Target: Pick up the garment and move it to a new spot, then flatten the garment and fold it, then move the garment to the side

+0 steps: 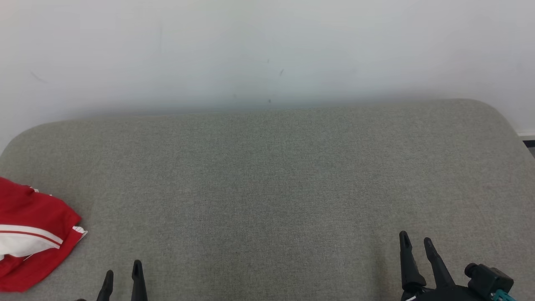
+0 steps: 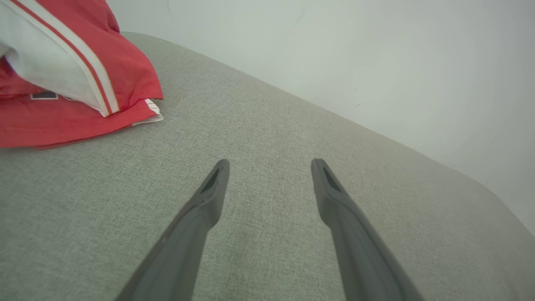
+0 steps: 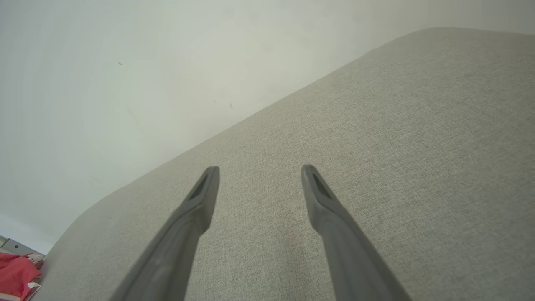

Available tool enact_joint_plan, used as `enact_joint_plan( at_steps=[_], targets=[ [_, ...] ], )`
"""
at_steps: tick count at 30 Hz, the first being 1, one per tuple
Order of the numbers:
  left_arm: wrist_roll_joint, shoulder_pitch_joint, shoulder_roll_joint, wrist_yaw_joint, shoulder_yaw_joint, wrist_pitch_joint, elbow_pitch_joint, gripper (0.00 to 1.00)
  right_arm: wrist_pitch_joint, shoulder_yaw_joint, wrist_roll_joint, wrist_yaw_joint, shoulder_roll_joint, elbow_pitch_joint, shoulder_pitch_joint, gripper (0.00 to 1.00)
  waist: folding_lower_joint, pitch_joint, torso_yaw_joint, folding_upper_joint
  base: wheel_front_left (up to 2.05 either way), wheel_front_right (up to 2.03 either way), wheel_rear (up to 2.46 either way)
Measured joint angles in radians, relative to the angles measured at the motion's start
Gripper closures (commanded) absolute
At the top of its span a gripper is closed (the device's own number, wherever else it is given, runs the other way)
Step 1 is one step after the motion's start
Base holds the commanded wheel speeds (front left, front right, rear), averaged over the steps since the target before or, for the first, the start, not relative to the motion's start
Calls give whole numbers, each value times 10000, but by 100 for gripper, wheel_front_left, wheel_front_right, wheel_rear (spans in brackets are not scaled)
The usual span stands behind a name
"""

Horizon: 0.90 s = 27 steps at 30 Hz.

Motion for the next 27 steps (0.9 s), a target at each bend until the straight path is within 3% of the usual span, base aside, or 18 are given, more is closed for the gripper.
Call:
enact_joint_plan(
  at_steps=[27],
  targets=[
    [2437, 284, 31, 163, -48, -560, -169, 0, -583, 13, -2562, 0, 35, -144, 180, 0, 0, -17, -20, 0, 0, 0, 0]
  ],
)
